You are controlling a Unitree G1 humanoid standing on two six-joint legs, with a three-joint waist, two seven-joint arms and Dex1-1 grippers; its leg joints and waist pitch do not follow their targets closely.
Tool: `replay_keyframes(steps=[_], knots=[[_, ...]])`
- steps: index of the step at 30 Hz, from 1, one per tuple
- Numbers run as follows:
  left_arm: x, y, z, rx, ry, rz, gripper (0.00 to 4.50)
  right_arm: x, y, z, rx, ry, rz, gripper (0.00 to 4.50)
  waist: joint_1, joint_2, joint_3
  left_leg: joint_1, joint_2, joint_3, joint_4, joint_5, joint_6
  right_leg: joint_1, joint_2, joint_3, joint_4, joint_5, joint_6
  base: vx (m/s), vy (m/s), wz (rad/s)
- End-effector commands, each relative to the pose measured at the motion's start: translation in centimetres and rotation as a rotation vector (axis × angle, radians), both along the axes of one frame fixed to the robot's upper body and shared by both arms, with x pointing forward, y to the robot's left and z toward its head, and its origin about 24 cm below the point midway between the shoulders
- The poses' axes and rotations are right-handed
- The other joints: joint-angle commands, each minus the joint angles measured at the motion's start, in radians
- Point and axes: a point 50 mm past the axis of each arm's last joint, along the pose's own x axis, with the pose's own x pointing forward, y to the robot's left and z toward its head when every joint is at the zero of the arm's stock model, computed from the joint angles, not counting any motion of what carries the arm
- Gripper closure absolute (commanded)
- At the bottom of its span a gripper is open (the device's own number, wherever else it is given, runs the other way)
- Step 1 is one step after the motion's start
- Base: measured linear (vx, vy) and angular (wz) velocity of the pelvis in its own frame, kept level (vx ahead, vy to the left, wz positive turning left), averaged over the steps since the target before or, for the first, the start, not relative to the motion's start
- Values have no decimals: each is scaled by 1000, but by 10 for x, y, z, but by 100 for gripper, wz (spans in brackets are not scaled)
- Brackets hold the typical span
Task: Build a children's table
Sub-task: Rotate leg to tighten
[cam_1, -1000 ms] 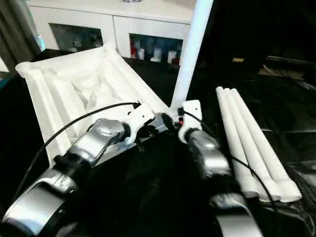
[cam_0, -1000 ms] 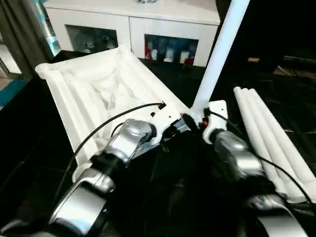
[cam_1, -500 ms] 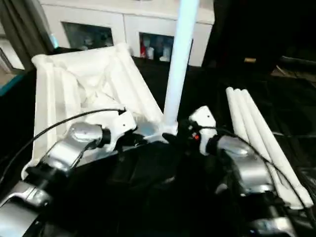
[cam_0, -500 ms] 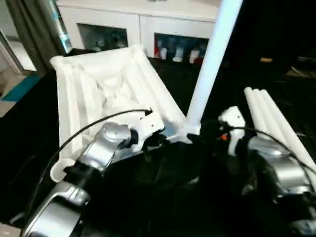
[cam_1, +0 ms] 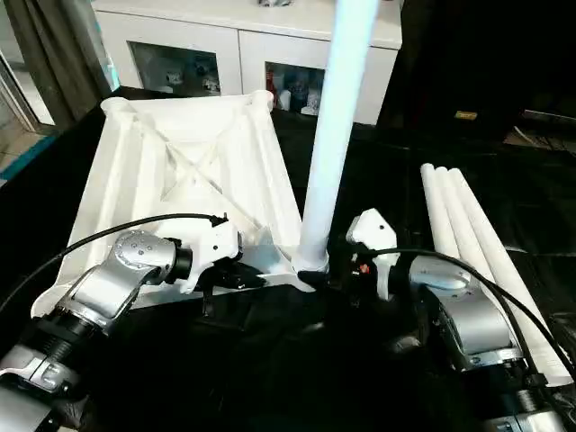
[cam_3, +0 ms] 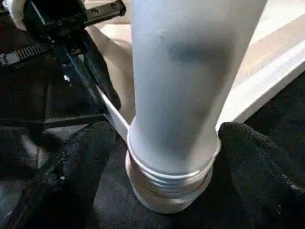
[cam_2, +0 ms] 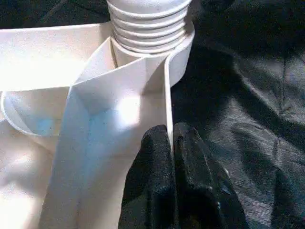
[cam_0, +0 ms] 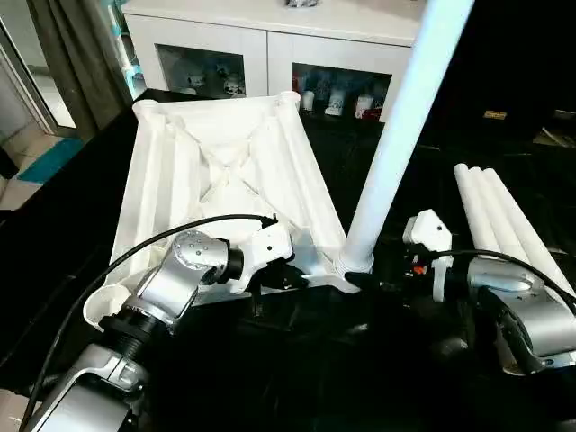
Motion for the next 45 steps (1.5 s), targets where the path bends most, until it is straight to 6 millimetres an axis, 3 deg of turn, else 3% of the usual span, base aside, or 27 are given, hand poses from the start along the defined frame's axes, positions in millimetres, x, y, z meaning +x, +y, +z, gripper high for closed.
replay_keyframes(steps=[1, 4, 5, 17, 26, 28, 32, 34, 35, 36, 37, 38, 39, 40, 41, 42, 43, 45], knots=[[-3, -13, 12, -60, -44, -77, 450, 1, 2, 2, -9, -16, 12, 54, -1, -9, -66, -1, 30, -1, -66, -107, 87, 66, -59, 29, -53, -133, -259, 0, 0, 0], [-3, -14, 12, -58, -44, -80, 450, 1, 4, 0, -12, -14, 16, 54, 0, -9, -69, -1, 29, -1, -63, -94, 89, 66, -58, 29, -49, -105, -263, 0, 0, 0], [-3, -15, 12, -57, -44, -81, 450, 1, 4, 0, -13, -13, 17, 82, 0, -9, -70, -2, 28, -1, -62, -87, 91, 68, -58, 29, -48, -92, -265, 0, 0, 0], [-3, -13, 10, -40, -41, -80, 450, -2, 6, -6, -12, 3, 26, 168, 2, -7, -73, -2, 27, -1, -58, -68, 105, 71, -56, 27, -41, -48, -280, 0, 0, 0], [-2, -15, 8, -40, -40, -65, 450, -4, 7, -13, -4, 23, -5, 182, 3, -5, -74, -3, 26, -2, -56, -67, 106, 71, -56, 27, -40, -40, -285, 0, 0, 0], [3, -17, 7, -45, -39, -13, 450, -1, 6, -20, 28, 55, -106, 182, 1, -3, -70, -3, 26, -2, -58, -88, 97, 69, -56, 27, -46, -82, -278, 0, 0, 0], [18, -31, 5, -49, -48, 141, 450, 16, 3, -39, 93, 92, -487, 182, -7, -3, -66, 2, 21, -4, -64, -135, 38, 65, -55, 25, -62, -226, -235, 0, 0, 0], [26, -43, 3, -43, -53, 222, 450, 21, 8, -49, 109, 114, -643, 183, -15, -4, -67, -2, 16, -7, -66, -145, 19, 68, -56, 24, -65, -265, -215, 0, 0, 0], [26, -43, 3, -43, -53, 222, 450, 21, 8, -49, 109, 114, -643, 183, -16, -5, -66, 0, 16, -6, -65, -155, 17, 67, -56, 25, -69, -282, -203, 0, 0, 0], [28, -48, 3, -45, -50, 244, 450, 22, 12, -52, 110, 123, -663, 183, -15, 2, -67, 1, 14, -7, -64, -157, 18, 66, -56, 26, -69, -285, -203, 0, 0, 0], [32, -59, 4, -51, -45, 297, 450, 24, 25, -58, 118, 133, -695, 183, -17, -2, -67, -3, 15, -8, -65, -155, 25, 68, -55, 26, -70, -277, -200, 0, 0, 0], [33, -61, 4, -52, -45, 308, 450, 24, 28, -58, 120, 133, -706, 183, -17, 3, -69, 2, 14, -6, -64, -157, 26, 62, -54, 26, -74, -269, -202, 0, 0, 0], [34, -64, 4, -54, -43, 321, 450, 25, 32, -60, 122, 134, -717, 183, -20, 1, -69, -1, 13, -7, -63, -155, 25, 63, -54, 26, -72, -265, -204, 0, 0, 0], [35, -70, 4, -51, -45, 334, 450, 26, 40, -61, 128, 139, -730, 183, -22, 8, -70, -5, 12, -9, -65, -148, 21, 68, -53, 24, -70, -247, -207, 0, 0, 0], [36, -79, 3, -35, -60, 342, 450, 31, 55, -62, 110, 147, -744, 183, -20, 5, -68, -2, 12, -9, -65, -162, 26, 67, -53, 24, -73, -255, -206, 0, 0, 0], [36, -79, 3, -35, -60, 342, 450, 31, 55, -62, 110, 147, -744, 183, -21, 13, -68, -2, 11, -9, -65, -167, 25, 64, -53, 24, -74, -264, -206, 0, 0, 0], [36, -81, 4, -33, -68, 338, 450, 32, 61, -61, 102, 132, -718, 183, -25, 11, -69, -6, 9, -12, -68, -178, 20, 71, -53, 22, -74, -288, -198, 0, 0, 0], [36, -82, 4, -33, -71, 335, 450, 34, 64, -58, 121, 116, -702, 127, -24, 13, -68, -1, 12, -12, -68, -196, 23, 66, -54, 23, -79, -300, -193, 0, 0, 0]])
